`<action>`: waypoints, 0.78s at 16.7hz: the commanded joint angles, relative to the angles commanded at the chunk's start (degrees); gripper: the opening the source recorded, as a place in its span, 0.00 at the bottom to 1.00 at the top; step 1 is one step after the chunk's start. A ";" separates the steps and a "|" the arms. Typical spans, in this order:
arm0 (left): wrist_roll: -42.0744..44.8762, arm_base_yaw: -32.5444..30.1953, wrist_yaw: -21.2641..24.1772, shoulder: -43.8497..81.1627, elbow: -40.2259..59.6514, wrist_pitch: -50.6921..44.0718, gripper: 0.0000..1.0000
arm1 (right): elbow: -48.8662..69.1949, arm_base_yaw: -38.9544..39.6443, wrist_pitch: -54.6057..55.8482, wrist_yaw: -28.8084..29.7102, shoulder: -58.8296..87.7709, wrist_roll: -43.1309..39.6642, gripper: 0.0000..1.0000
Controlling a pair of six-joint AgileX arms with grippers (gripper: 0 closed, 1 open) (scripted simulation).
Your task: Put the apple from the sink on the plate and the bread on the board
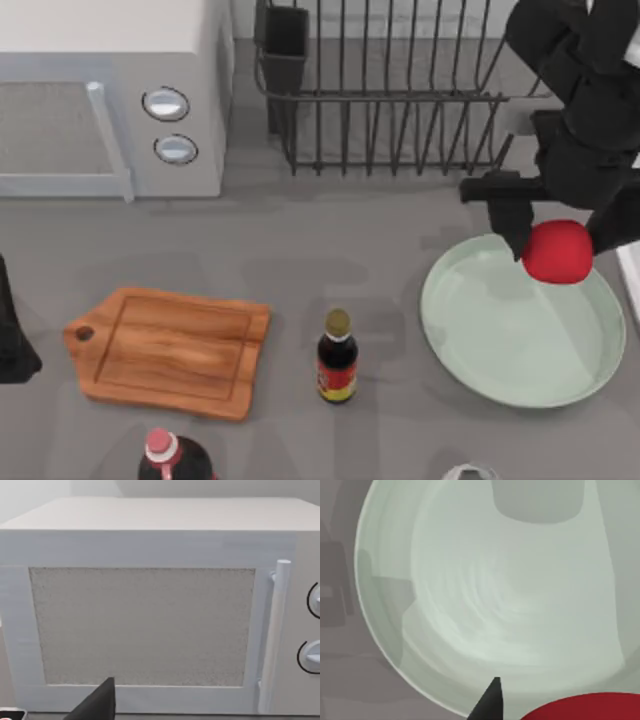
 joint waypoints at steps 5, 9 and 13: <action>0.00 0.00 0.00 0.00 0.00 0.00 1.00 | 0.00 0.00 0.00 0.00 0.00 0.00 0.68; 0.00 0.00 0.00 0.00 0.00 0.00 1.00 | 0.00 0.00 0.00 0.00 0.00 0.00 0.98; 0.00 0.00 0.00 0.00 0.00 0.00 1.00 | 0.00 0.00 0.00 0.00 0.00 0.00 1.00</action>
